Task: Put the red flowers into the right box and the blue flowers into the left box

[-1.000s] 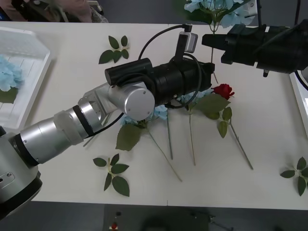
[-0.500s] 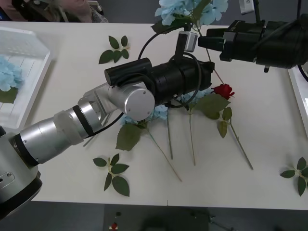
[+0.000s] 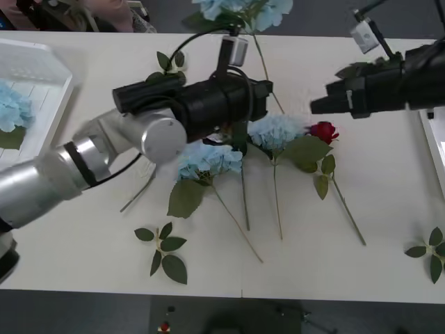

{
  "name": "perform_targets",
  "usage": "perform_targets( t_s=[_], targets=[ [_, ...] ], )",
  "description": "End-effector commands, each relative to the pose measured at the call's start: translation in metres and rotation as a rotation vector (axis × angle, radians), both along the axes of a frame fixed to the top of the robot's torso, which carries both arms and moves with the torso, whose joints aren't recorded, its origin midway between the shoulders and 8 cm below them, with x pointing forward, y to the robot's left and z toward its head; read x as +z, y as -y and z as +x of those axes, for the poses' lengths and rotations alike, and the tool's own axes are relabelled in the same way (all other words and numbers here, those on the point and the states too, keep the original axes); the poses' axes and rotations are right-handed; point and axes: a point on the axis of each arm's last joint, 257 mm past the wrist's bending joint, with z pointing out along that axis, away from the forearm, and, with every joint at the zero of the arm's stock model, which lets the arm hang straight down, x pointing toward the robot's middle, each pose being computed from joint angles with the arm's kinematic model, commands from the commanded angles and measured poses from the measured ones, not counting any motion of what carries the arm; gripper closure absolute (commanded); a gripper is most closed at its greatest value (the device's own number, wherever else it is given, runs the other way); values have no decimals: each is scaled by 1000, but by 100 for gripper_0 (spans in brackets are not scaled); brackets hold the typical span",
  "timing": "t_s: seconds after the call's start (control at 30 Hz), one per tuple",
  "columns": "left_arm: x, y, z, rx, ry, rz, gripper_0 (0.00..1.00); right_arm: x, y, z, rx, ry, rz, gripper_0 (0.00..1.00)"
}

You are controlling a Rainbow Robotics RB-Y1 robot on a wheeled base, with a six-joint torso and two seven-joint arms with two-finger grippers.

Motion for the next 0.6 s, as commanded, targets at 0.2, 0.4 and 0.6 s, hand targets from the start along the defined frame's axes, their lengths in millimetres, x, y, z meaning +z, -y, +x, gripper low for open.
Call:
perform_targets(
  t_s=[0.2, 0.4, 0.6],
  targets=[
    [7, -172, 10, 161, 12, 148, 100, -48, 130, -32, -239, -244, -379, 0],
    [18, -325, 12, 331, 20, 451, 100, -102, 185, -21, -363, -208, -628, 0],
    [24, -497, 15, 573, -20, 730, 100, -157, 200, -2, -369, -84, -749, 0]
  ],
)
